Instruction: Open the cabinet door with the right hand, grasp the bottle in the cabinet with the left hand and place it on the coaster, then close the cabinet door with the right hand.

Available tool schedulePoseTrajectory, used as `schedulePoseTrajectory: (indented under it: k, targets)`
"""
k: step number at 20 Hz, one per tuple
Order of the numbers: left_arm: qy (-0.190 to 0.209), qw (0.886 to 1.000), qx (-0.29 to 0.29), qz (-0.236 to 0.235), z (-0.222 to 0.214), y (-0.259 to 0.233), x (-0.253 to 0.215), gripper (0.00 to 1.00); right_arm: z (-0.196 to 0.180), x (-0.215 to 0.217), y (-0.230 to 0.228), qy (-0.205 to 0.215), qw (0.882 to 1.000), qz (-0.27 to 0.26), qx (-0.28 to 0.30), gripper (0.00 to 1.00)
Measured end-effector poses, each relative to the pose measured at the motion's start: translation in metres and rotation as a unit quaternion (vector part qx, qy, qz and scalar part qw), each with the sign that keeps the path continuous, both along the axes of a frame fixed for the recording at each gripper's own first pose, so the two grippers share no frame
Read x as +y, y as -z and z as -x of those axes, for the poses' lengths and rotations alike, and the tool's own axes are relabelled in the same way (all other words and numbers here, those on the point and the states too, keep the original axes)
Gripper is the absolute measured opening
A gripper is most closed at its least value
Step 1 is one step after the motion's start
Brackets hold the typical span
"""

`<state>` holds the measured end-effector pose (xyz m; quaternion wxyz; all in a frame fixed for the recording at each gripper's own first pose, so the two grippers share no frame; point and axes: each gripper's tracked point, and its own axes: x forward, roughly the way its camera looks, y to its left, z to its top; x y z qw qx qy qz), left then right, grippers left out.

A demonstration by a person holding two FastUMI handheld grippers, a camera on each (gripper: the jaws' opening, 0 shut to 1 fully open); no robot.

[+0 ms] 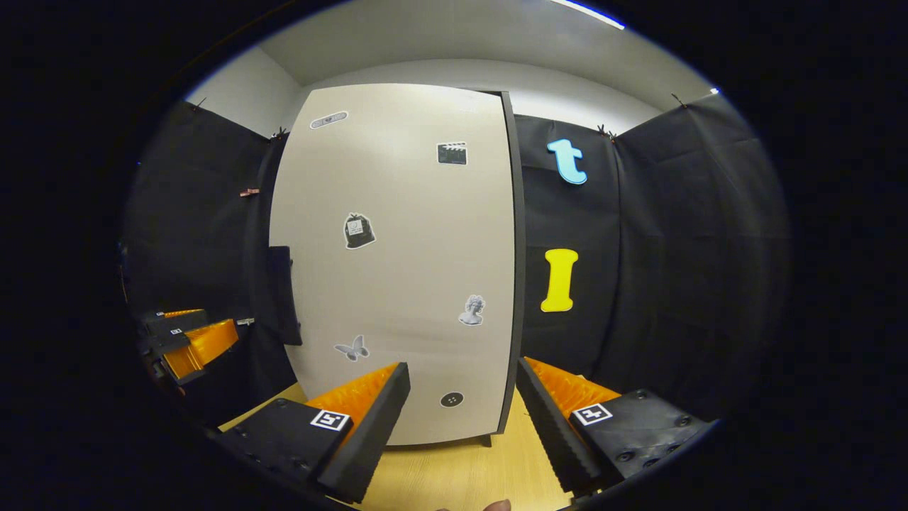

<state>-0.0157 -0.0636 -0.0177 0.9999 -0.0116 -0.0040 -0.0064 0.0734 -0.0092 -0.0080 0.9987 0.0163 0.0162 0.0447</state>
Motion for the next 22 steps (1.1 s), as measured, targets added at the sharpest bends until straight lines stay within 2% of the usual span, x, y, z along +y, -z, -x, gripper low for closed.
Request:
schedulePoseTrajectory:
  k: [5,9,10,22]
  targets:
    - [-0.016,1.0,0.001,0.021,-0.004,0.007,-0.006,0.95,0.007,-0.009,0.0,-0.008,1.0,0.004,-0.008,0.98]
    - [-0.028,1.0,-0.009,0.004,-0.008,0.004,-0.005,0.93,0.007,-0.011,0.006,-0.017,1.0,0.004,-0.011,0.98]
    - [-0.03,1.0,-0.006,0.004,-0.01,0.005,-0.007,0.95,0.008,-0.011,0.008,-0.019,1.0,0.002,-0.009,0.98]
    - [-0.015,1.0,-0.003,0.0,-0.018,0.005,-0.052,0.95,0.002,-0.037,0.012,-0.02,1.0,-0.016,-0.016,0.98]
